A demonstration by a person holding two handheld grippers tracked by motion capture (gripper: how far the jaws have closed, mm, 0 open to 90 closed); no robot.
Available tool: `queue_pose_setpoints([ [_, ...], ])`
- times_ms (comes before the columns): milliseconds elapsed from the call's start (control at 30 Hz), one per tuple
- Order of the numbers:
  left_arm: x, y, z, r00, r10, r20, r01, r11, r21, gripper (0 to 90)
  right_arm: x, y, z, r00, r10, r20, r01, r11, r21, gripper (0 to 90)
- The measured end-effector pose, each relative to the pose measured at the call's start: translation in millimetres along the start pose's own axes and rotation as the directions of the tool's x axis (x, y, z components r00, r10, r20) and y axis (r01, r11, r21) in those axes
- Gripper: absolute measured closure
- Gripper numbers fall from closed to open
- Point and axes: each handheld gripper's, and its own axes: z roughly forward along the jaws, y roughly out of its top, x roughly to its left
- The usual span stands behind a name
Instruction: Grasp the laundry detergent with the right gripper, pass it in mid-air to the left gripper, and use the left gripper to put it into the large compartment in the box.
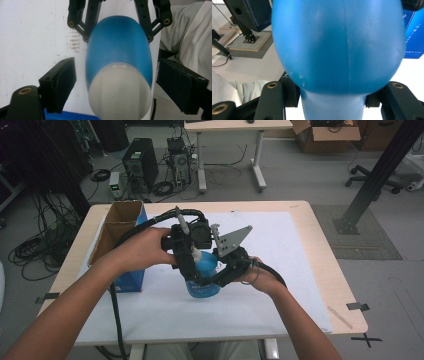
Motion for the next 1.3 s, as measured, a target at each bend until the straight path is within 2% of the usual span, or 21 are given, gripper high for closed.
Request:
queue_pose_setpoints([
  [467, -0.6, 2.1, 5.2, 1.0, 0.009, -0.002, -0.009, 0.9997, 0.021, 20.0, -0.6, -0.5, -0.5, 1.0, 0.003, 0.0, -0.003, 1.0, -0.003, 43.6],
  [967, -0.9, 3.0, 6.2, 0.9999, 0.016, 0.005, -0.017, 0.9996, 0.023, 30.3, -0.9, -0.7, -0.4, 1.0, 0.003, -0.001, -0.003, 1.0, -0.002, 43.6],
  [1167, -0.3, 3.4, 6.0, 0.9999, 0.017, -0.003, -0.017, 0.9996, 0.024, 36.6, -0.4, -0.7, 0.2, 1.0, 0.002, -0.002, -0.002, 1.0, 0.001, 43.6],
  [1300, -0.3, 4.1, 5.3, 0.9998, 0.018, -0.008, -0.017, 0.9995, 0.028, 37.4, -0.3, -0.4, -0.3, 1.0, 0.003, -0.001, -0.003, 1.0, -0.002, 43.7],
])
